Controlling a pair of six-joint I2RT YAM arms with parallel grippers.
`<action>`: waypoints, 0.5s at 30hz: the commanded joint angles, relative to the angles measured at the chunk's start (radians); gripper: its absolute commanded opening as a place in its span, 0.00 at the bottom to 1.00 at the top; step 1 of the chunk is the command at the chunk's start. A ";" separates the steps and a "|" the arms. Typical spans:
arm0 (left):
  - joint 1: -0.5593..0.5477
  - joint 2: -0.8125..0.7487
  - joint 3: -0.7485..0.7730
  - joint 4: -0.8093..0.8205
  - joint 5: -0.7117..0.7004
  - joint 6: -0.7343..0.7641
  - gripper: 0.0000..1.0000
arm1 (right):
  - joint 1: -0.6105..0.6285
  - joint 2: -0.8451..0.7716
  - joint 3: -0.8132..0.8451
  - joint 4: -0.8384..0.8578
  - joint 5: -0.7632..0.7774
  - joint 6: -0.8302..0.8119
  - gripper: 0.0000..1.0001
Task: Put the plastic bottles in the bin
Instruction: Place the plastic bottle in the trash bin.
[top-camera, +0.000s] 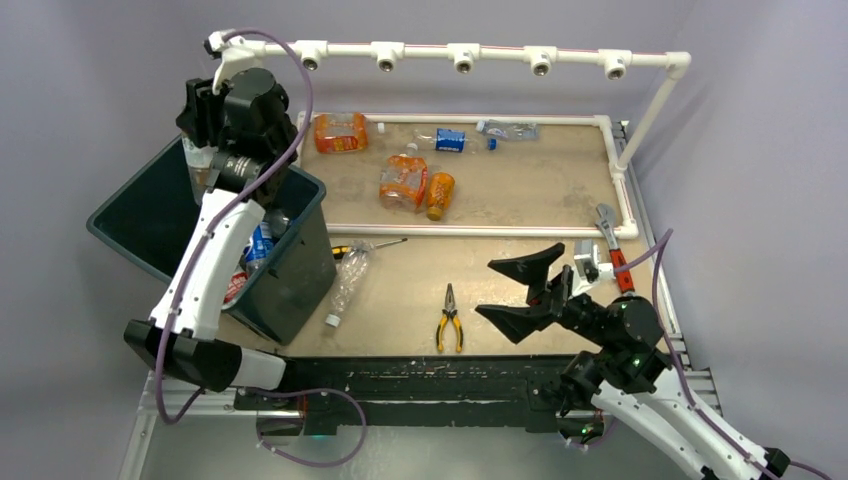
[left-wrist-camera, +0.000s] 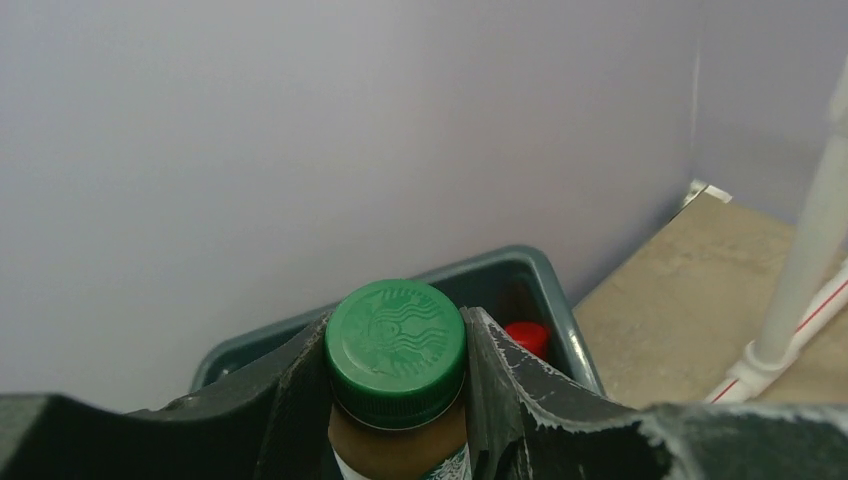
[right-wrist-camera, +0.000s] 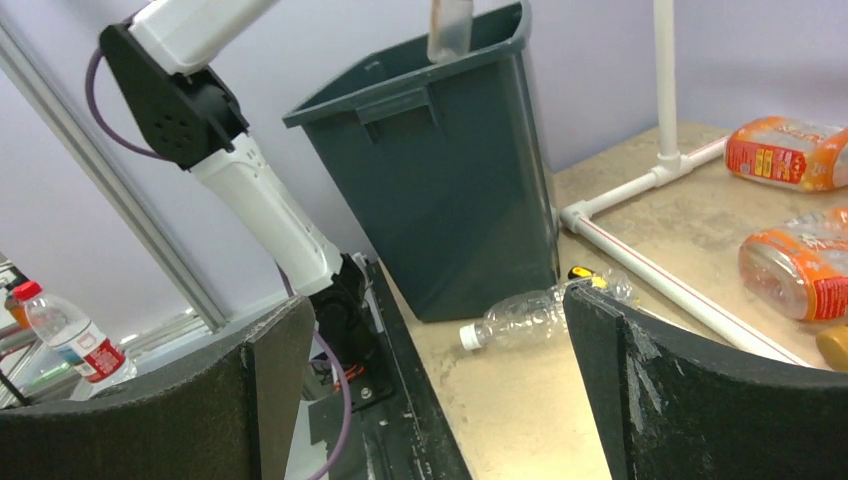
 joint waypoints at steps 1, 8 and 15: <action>0.136 0.009 -0.089 -0.251 0.057 -0.322 0.00 | 0.004 -0.028 0.019 0.003 0.010 -0.016 0.99; 0.269 -0.057 -0.247 -0.385 0.132 -0.565 0.00 | 0.005 -0.081 -0.003 -0.021 0.026 -0.019 0.99; 0.277 -0.089 -0.235 -0.456 0.246 -0.726 0.59 | 0.005 -0.028 0.001 -0.002 0.011 -0.019 0.99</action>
